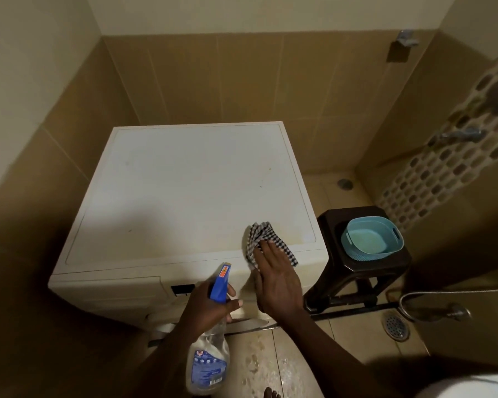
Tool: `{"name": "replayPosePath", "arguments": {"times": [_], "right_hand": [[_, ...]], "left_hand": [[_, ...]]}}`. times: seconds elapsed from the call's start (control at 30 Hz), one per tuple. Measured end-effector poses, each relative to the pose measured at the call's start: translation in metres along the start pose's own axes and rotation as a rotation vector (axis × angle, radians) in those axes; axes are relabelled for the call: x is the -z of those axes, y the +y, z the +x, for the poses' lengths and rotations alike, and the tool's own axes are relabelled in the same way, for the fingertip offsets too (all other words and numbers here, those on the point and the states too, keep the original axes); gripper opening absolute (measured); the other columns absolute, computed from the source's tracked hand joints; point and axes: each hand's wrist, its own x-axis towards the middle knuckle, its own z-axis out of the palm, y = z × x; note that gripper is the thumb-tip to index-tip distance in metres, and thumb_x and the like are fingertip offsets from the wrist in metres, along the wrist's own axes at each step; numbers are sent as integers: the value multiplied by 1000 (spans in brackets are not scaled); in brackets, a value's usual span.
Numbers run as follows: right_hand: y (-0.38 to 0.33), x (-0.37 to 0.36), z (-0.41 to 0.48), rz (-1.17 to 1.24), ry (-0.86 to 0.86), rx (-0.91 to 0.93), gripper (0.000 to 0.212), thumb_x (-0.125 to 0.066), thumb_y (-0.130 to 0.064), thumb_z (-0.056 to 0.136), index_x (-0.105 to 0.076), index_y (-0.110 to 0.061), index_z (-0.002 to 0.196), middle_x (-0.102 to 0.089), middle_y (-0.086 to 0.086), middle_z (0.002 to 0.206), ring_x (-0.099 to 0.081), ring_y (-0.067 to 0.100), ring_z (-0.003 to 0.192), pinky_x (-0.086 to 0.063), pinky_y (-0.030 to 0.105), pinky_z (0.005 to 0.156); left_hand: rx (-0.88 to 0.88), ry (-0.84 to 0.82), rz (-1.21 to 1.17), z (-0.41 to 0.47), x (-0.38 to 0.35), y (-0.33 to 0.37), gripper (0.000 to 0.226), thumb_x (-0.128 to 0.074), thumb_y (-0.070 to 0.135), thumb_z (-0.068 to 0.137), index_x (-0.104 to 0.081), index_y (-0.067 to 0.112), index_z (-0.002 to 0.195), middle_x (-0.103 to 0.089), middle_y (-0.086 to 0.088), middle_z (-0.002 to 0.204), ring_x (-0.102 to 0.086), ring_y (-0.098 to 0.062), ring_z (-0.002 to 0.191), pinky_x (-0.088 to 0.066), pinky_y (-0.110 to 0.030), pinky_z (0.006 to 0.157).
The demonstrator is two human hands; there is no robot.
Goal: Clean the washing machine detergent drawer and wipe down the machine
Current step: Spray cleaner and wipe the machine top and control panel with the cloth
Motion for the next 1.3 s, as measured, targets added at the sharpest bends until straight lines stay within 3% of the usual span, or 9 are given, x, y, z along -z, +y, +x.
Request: {"name": "replayPosePath", "arguments": {"times": [0.17, 0.33, 0.5, 0.73, 0.9, 1.03, 1.13, 1.3], "right_hand": [[52, 21, -4, -131, 81, -239, 50, -33, -30, 94, -48, -9, 138, -46, 12, 145, -37, 27, 138, -26, 42, 116], [55, 25, 0, -70, 155, -308, 47, -37, -24, 94, -49, -6, 135, -47, 16, 143, -37, 29, 137, -26, 43, 116], [2, 1, -11, 25, 138, -204, 49, -39, -21, 89, -53, -5, 133, -49, 16, 141, -40, 30, 136, -34, 48, 112], [-20, -6, 5, 18, 21, 25, 45, -50, -18, 88, -54, -14, 132, -51, 10, 141, -44, 26, 133, -36, 41, 111], [29, 15, -4, -24, 97, -174, 45, -41, -27, 91, -56, -10, 130, -53, 13, 138, -44, 29, 133, -30, 44, 113], [63, 31, -5, 13, 154, -287, 42, -46, -18, 94, -52, -6, 134, -49, 14, 141, -39, 27, 136, -33, 45, 113], [67, 33, -3, 65, 171, -333, 40, -48, -13, 96, -49, -4, 135, -43, 17, 146, -33, 31, 139, -31, 43, 114], [42, 25, 0, 49, 149, -287, 46, -33, -24, 94, -52, -4, 131, -47, 19, 140, -39, 35, 133, -32, 49, 112]], "left_hand": [[6, -6, -16, 0, 4, -3, 27, -86, 16, 73, -66, 6, 89, -73, -17, 74, -72, -26, 56, -59, -31, 61], [24, 44, -33, -3, 3, -7, 24, -84, 12, 75, -65, 7, 89, -71, -8, 63, -70, -21, 52, -56, -23, 56], [32, 89, -49, -6, 2, -12, 22, -83, 9, 76, -64, 6, 88, -69, -7, 58, -69, -21, 50, -55, -21, 56], [16, 109, -12, -9, -2, -13, 22, -83, 7, 75, -65, 6, 87, -70, -8, 65, -70, -22, 50, -57, -22, 56], [-3, 112, -5, -9, -5, -15, 21, -82, 6, 76, -65, 6, 87, -68, -8, 64, -69, -18, 48, -55, -17, 52], [-8, 110, -2, -11, -11, -16, 21, -82, 6, 77, -63, 8, 87, -68, -7, 66, -68, -15, 48, -54, -15, 52], [-7, 108, -48, -13, -13, -19, 20, -81, 5, 78, -62, 9, 83, -67, -9, 69, -68, -17, 51, -58, -23, 55], [15, 126, -72, -20, -17, -25, 19, -82, 9, 78, -63, 9, 83, -68, -6, 60, -69, -20, 52, -61, -34, 66]]}}
